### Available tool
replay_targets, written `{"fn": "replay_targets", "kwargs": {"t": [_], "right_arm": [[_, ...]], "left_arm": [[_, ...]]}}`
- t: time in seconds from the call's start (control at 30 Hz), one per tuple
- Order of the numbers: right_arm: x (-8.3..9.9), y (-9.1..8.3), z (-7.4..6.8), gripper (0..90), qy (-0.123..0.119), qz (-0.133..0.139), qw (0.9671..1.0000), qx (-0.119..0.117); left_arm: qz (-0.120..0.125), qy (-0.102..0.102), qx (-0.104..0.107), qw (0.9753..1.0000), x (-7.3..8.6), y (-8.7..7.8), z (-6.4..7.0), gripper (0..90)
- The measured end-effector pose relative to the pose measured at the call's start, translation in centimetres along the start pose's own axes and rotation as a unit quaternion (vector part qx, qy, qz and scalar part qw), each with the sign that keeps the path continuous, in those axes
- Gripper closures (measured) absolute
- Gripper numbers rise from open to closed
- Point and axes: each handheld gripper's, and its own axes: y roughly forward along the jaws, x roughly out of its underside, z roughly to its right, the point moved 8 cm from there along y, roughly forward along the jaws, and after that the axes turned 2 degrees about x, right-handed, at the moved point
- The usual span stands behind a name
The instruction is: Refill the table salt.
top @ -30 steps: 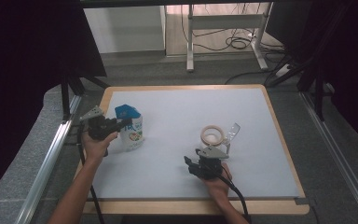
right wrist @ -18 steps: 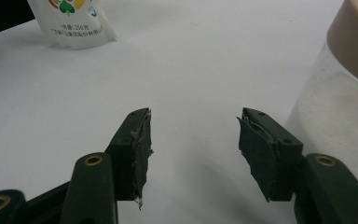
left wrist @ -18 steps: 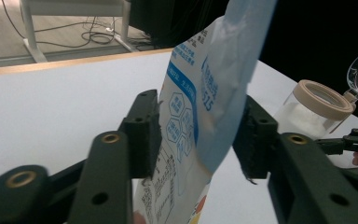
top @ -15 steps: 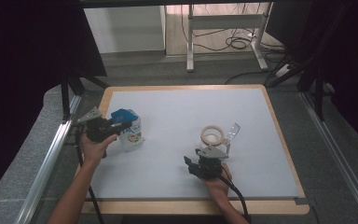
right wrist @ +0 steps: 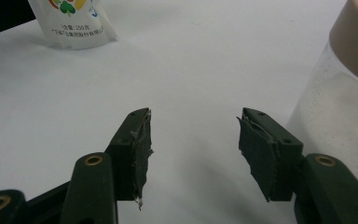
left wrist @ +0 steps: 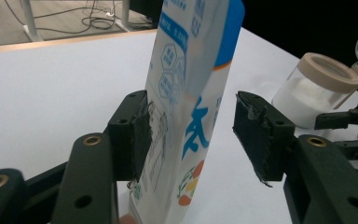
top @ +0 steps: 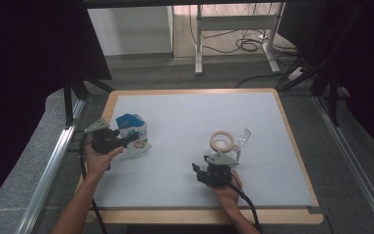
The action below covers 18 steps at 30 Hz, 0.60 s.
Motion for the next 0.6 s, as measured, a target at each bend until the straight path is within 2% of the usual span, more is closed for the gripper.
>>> {"fn": "replay_targets", "kwargs": {"t": [0.33, 0.6], "right_arm": [[-0.3, -0.3, 0.0, 44.4, -0.002, 0.007, 1.0, 0.0], [-0.5, -1.0, 0.3, 44.4, -0.004, 0.011, 0.9999, -0.001]], "left_arm": [[-0.017, -0.023, -0.002, 0.9996, 2.1, -0.2, -0.3, 44.0], [-0.024, -0.031, -0.005, 0.9992, 3.4, -0.4, -0.2, 43.5]]}}
